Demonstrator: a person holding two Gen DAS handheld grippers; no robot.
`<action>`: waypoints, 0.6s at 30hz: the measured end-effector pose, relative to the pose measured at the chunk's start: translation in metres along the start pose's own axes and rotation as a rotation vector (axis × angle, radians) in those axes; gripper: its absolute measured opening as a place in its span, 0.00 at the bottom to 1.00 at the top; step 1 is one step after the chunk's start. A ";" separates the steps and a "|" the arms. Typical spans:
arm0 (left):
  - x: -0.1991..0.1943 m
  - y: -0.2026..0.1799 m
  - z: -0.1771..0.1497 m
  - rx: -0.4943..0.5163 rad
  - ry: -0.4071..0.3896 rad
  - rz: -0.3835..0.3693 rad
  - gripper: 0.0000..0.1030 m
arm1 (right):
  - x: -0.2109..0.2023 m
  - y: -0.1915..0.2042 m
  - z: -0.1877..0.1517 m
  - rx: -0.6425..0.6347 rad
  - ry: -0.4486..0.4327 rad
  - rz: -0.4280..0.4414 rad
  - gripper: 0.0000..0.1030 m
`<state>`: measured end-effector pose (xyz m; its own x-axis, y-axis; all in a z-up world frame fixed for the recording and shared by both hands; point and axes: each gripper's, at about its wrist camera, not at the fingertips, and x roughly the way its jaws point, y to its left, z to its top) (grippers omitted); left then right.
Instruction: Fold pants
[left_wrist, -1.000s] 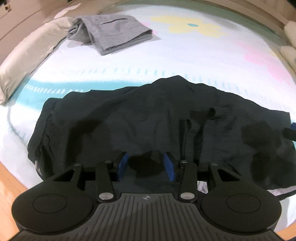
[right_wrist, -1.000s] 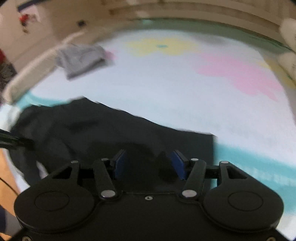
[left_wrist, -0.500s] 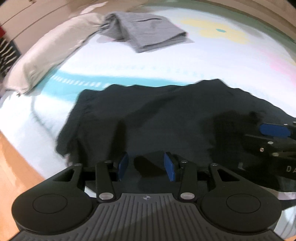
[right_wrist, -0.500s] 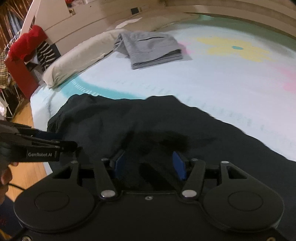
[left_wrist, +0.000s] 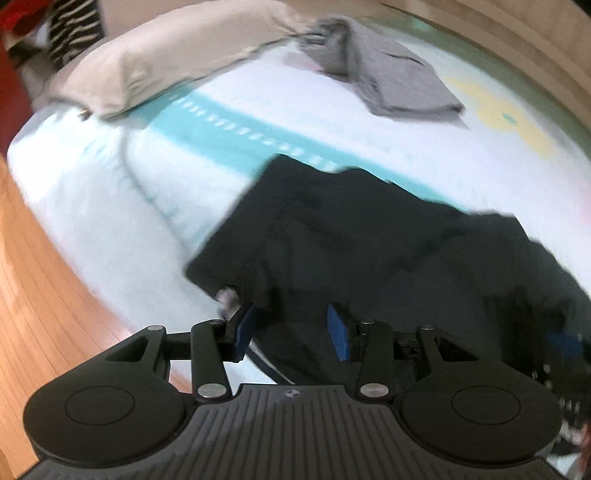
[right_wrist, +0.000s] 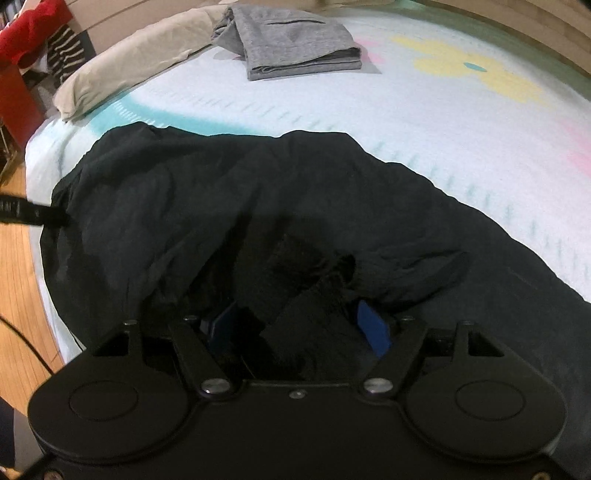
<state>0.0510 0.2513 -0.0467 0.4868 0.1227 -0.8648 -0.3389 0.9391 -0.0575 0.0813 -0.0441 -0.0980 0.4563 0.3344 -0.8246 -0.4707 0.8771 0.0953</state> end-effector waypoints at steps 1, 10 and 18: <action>-0.001 0.006 0.002 -0.019 -0.011 0.008 0.40 | 0.000 0.000 0.000 -0.003 0.002 0.000 0.72; -0.008 0.041 -0.003 -0.159 -0.069 -0.046 0.40 | 0.001 -0.002 0.002 0.002 0.009 0.016 0.73; 0.017 0.031 -0.006 -0.117 0.004 -0.027 0.41 | 0.001 -0.002 0.002 -0.001 0.009 0.017 0.73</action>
<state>0.0442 0.2802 -0.0666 0.4935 0.0966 -0.8644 -0.4175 0.8981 -0.1380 0.0842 -0.0443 -0.0980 0.4414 0.3457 -0.8280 -0.4789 0.8712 0.1085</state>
